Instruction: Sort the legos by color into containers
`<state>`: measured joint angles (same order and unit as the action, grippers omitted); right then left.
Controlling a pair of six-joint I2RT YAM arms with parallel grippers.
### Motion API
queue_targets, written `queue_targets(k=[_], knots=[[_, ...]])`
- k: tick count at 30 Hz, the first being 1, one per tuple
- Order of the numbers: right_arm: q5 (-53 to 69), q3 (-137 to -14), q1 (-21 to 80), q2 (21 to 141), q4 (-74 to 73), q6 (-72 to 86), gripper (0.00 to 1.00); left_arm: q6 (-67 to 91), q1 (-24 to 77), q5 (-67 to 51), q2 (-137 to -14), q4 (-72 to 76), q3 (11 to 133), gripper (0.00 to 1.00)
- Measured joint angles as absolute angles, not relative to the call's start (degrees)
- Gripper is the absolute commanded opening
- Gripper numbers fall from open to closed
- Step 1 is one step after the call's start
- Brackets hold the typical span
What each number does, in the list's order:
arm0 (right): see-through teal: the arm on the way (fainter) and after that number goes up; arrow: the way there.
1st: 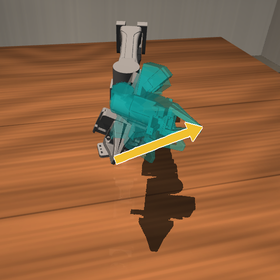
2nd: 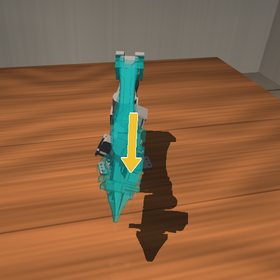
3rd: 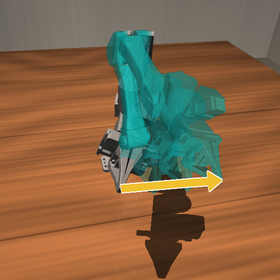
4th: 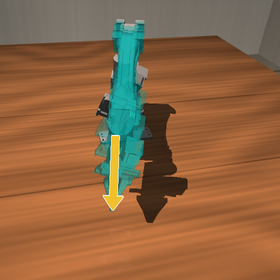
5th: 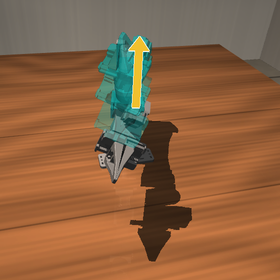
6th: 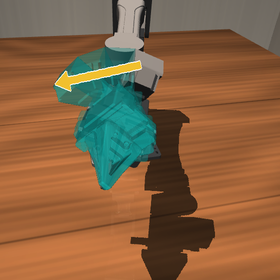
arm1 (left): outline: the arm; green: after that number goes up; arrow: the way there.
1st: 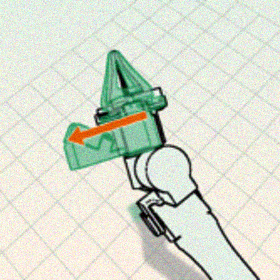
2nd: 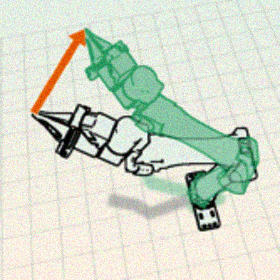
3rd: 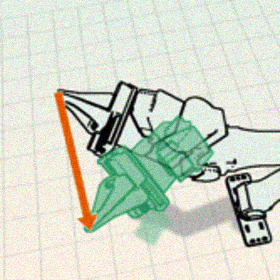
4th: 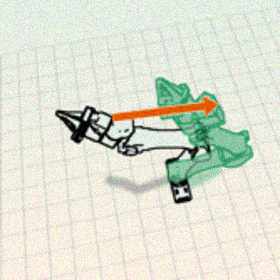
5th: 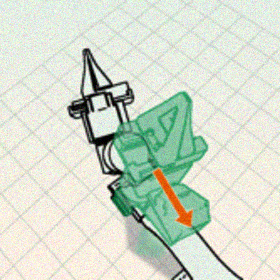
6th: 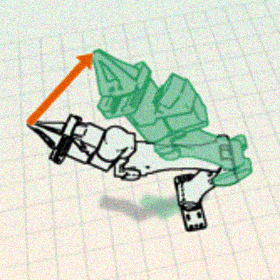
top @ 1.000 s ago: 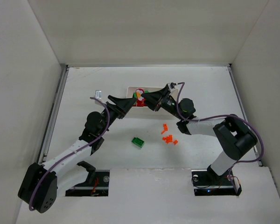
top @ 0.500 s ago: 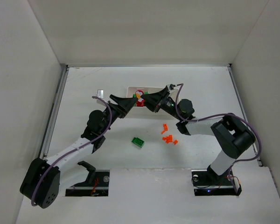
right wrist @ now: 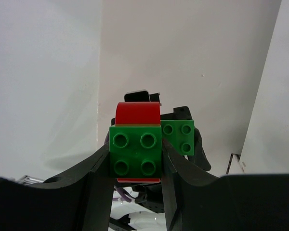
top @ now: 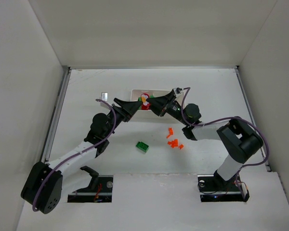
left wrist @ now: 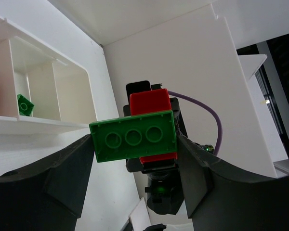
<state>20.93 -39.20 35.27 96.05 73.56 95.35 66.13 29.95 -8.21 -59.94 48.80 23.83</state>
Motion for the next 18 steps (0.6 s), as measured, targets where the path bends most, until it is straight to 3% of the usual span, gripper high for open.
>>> queue_targets(k=[7,18], knots=[[20.91,-38.37,34.65,96.03,74.46,95.2,0.27,65.87,30.04,-8.8,-59.94,48.18,24.03,0.43],[25.63,-35.88,32.23,94.21,75.02,94.26,0.27,65.39,31.05,-11.6,-59.96,46.87,24.12,0.38]])
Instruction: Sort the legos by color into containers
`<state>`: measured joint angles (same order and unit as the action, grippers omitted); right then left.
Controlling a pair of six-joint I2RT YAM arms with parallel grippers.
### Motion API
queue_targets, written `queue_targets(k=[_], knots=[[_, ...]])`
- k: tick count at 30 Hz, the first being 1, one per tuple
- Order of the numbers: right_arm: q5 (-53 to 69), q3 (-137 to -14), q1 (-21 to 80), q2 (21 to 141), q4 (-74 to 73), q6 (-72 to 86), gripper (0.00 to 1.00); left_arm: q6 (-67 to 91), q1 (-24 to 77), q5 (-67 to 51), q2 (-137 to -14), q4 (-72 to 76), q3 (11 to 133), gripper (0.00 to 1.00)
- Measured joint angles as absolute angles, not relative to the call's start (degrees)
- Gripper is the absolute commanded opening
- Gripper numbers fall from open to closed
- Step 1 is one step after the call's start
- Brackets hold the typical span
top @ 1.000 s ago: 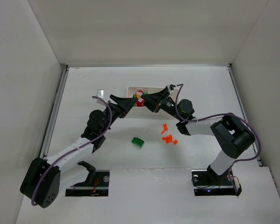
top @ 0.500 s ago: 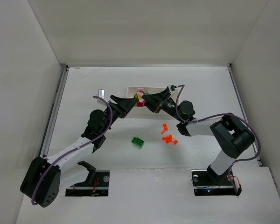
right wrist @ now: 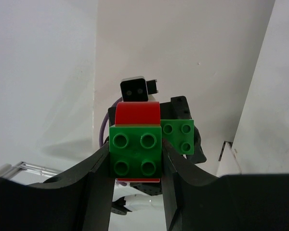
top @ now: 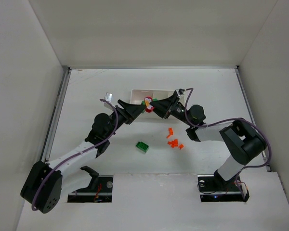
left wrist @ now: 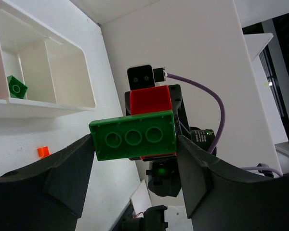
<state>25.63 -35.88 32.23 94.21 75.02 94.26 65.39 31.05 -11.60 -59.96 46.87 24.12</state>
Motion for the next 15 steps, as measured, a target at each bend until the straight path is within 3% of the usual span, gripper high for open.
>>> queue_targets(k=[15], knots=[[25.87,-32.73,22.44,88.77,73.91,93.45,0.26,63.94,31.24,-10.92,-62.06,48.56,26.0,0.36]])
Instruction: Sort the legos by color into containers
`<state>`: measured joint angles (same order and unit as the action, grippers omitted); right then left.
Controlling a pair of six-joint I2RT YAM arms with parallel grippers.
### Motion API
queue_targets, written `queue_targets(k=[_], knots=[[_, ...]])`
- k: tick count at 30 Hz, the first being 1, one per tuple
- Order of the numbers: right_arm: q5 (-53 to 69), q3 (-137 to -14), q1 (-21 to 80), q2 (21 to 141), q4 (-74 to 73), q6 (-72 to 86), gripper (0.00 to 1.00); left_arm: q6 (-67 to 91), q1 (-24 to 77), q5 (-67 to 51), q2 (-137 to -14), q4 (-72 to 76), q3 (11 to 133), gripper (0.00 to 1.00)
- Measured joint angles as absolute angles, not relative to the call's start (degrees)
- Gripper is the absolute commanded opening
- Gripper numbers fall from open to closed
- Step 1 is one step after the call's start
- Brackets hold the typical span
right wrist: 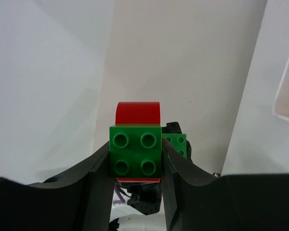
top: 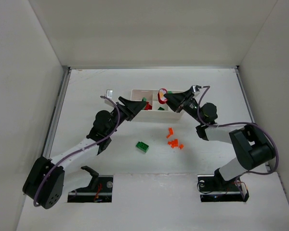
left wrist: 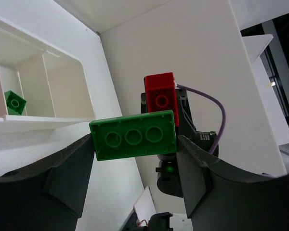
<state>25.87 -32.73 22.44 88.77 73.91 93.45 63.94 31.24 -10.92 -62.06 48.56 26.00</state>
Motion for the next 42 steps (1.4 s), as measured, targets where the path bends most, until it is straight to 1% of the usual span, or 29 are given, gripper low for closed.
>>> queue_targets(k=[5,11,17,21,25,27,29,31,36,42], knots=[[25.67,-30.5,21.08,85.52,70.41,89.08,0.26,61.84,32.64,-10.61,-68.14,47.59,30.83,0.36],[21.93,-28.49,19.11,76.12,55.86,78.35,0.26,57.06,34.52,-7.92,-76.97,42.59,39.81,0.38],[11.42,-28.36,19.7,59.18,37.8,62.28,0.27,51.51,36.49,-4.58,-86.63,35.46,50.02,0.4],[4.49,-28.4,21.45,53.23,29.5,53.84,0.27,48.77,37.04,-3.44,-92.6,31.0,55.9,0.4],[1.5,-28.32,21.85,52.51,24.51,49.54,0.27,46.76,37.43,-2.5,-97.54,27.4,60.45,0.43],[0.8,-28.18,21.85,52.53,23.05,48.25,0.27,45.93,37.58,-1.96,-99.29,25.98,61.82,0.48],[0.3,-28.12,21.82,52.64,22.17,47.24,0.27,44.99,37.82,-1.23,-100.49,24.6,62.74,0.56],[0.05,-28.12,21.85,52.95,21.93,46.35,0.27,44.18,38.17,-0.64,-101.23,23.46,63.37,0.6],[-0.08,-28.12,22.22,54.63,21.87,45.25,0.27,42.78,38.57,0.27,-101.84,21.98,64.62,0.61],[-0.05,-28.12,22.94,55.51,21.87,45.12,0.27,42.15,38.57,0.49,-101.91,21.54,65.3,0.58]])
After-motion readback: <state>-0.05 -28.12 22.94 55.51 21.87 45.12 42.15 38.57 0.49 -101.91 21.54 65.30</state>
